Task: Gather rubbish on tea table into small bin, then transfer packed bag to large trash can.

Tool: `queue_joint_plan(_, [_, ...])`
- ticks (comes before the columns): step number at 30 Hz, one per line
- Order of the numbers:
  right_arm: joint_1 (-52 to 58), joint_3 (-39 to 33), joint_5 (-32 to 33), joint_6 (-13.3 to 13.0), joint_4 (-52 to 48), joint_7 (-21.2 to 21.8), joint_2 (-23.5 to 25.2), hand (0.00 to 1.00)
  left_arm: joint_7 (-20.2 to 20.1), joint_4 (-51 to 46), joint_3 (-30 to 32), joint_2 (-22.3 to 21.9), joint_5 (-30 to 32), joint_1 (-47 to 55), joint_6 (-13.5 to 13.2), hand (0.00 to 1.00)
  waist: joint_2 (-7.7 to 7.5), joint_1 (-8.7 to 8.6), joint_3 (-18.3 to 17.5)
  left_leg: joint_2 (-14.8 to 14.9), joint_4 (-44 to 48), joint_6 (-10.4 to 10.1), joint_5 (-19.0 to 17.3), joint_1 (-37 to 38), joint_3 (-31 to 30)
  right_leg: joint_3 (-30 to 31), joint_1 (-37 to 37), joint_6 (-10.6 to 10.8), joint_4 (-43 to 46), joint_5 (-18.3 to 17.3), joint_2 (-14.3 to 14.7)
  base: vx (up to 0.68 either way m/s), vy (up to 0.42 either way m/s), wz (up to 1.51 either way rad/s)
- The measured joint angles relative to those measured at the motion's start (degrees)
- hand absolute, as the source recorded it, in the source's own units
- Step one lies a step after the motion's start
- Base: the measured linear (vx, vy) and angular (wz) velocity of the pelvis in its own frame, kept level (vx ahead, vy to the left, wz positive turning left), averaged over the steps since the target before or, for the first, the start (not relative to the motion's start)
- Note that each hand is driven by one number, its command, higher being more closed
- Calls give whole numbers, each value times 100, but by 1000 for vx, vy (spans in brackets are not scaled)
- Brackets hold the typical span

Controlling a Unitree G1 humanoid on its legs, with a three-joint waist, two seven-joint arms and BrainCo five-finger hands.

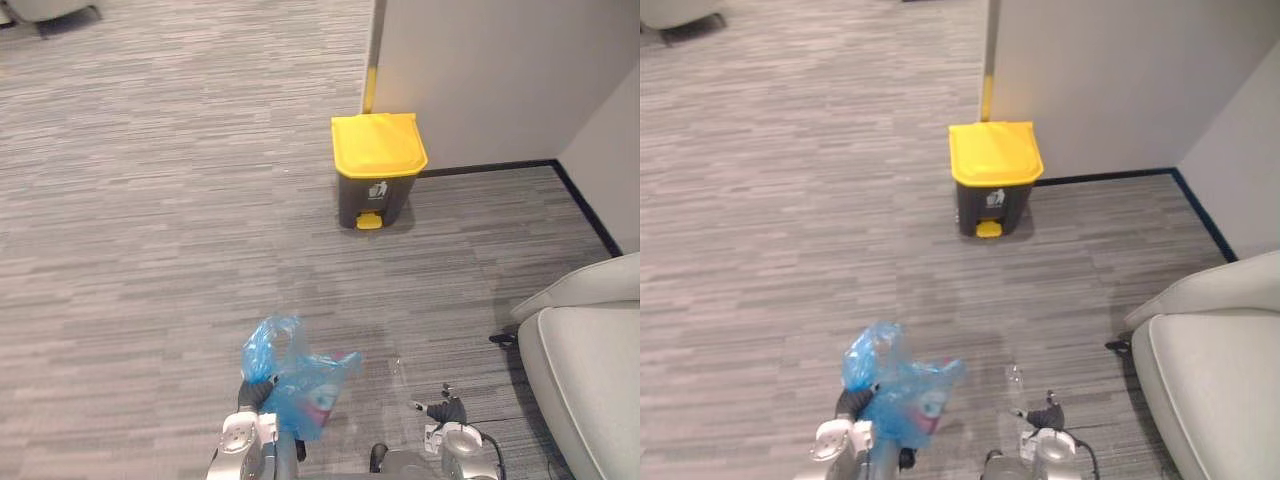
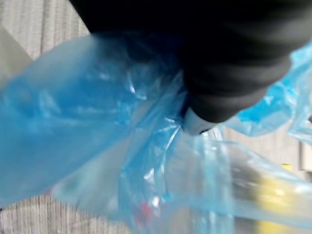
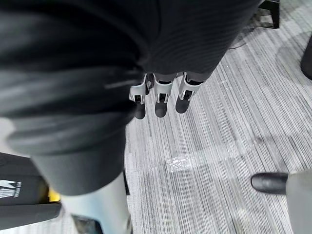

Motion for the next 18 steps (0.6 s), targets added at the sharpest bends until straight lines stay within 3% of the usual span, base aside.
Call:
queue_joint_plan(2, [-8, 56, -28, 4, 17, 34, 24, 0, -3, 1, -54, 23, 2, 102, 12, 100, 18, -18, 3, -102, -138, 89, -147, 505, 178, 64, -487, 387, 1400, 175, -199, 455, 235, -41])
queue_joint_plan(3, [-11, 58, -28, 4, 24, 44, 64, 0, 6, 1, -107, 70, 2, 154, 12, 100, 41, -107, -1, -128, -224, 158, -285, 856, 231, -45, -771, 424, 2273, 190, -257, 430, 149, -12])
queue_joint_plan(4, [-18, 82, -29, 5, 30, 50, 81, 0, 12, 3, -172, 145, 2, 161, 11, 100, 91, -158, 21, -144, -372, 173, -332, 1148, 226, -265, -1029, 197, 2713, 53, -248, 442, 115, -2])
queue_joint_plan(5, [-28, 99, -31, 5, 31, 52, 77, 0, 12, 6, -187, 170, 2, 146, 11, 100, 106, -168, 30, -138, -447, 178, -334, 1239, 221, -356, -1140, 118, 2789, -12, -232, 366, 22, 1])
queue_joint_plan(6, [-59, 113, -35, 3, 39, 62, 31, 0, 39, 26, -186, 217, 2, 69, 10, 100, 133, -189, 47, -58, -632, 178, -334, 1464, 185, -671, -1467, -138, 2745, -167, -101, 529, -45, 0])
queue_joint_plan(7, [-137, 139, -36, -12, 45, 63, -49, 0, 84, 100, -163, 241, 3, -33, 6, 100, 285, -212, 135, 95, -717, 177, -333, 1621, 150, -928, -1751, -323, 2329, -260, 140, 520, -77, 2])
queue_joint_plan(8, [-161, 149, -35, -15, 47, 63, -79, 0, 90, 132, -139, 237, 3, -56, 4, 100, 302, -223, 146, 147, -727, 177, -333, 1670, 136, -982, -1820, -344, 2106, -255, 221, 498, -126, 13])
queue_joint_plan(9, [-203, 152, -27, -29, 39, 61, -138, 0, 107, 186, -115, 251, 4, -144, -2, 100, 324, -260, 159, 236, -733, 176, -333, 1784, 114, -1019, -1998, -386, 1408, -119, 402, 433, -146, 25])
queue_joint_plan(10, [-186, 163, -29, -26, 49, 52, -162, 0, 108, 274, -100, 282, 4, -154, -30, 100, 246, -286, 127, 211, -741, 131, -356, 1973, 73, -914, -1953, -384, 146, 572, 533, 460, -161, 32])
queue_joint_plan(11, [-149, 173, -30, -24, 50, 46, -160, 0, 109, 271, -90, 302, 4, -144, -34, 100, 161, -311, 116, 140, -733, 22, -412, 2058, 27, -817, -1869, -407, -321, 1030, 525, 489, -159, 32])
queue_joint_plan(12, [-145, 162, -21, -34, 75, 51, -206, 0, 118, 392, -38, 254, 8, -204, -42, 100, 268, -330, 163, 206, -709, -164, -562, 2201, -96, -792, -1807, -776, -341, 1538, 610, 546, -168, 11])
queue_joint_plan(13, [-334, 150, -29, -38, 168, 34, -352, 0, 108, 438, 9, 184, 17, -257, -64, 100, 426, -300, 168, 342, -652, -219, -474, 2211, -225, -812, -1823, -849, -82, 1182, 713, 435, -131, 3])
queue_joint_plan(16, [-287, 75, -27, -39, 235, 35, -360, 0, 105, 442, -41, 129, 69, -309, -67, 100, 434, -366, 176, 414, -176, -413, -325, 2109, -395, -1011, -1688, -861, 222, 740, 611, 322, -151, 38])
queue_joint_plan(18, [-160, 57, -15, -20, 157, 35, -306, 0, 98, 352, -23, 2, 68, -307, -65, 100, 358, -382, 228, 668, 1714, -817, -125, 1382, -482, -1193, -1182, -848, 64, 494, 518, 303, -160, 54])
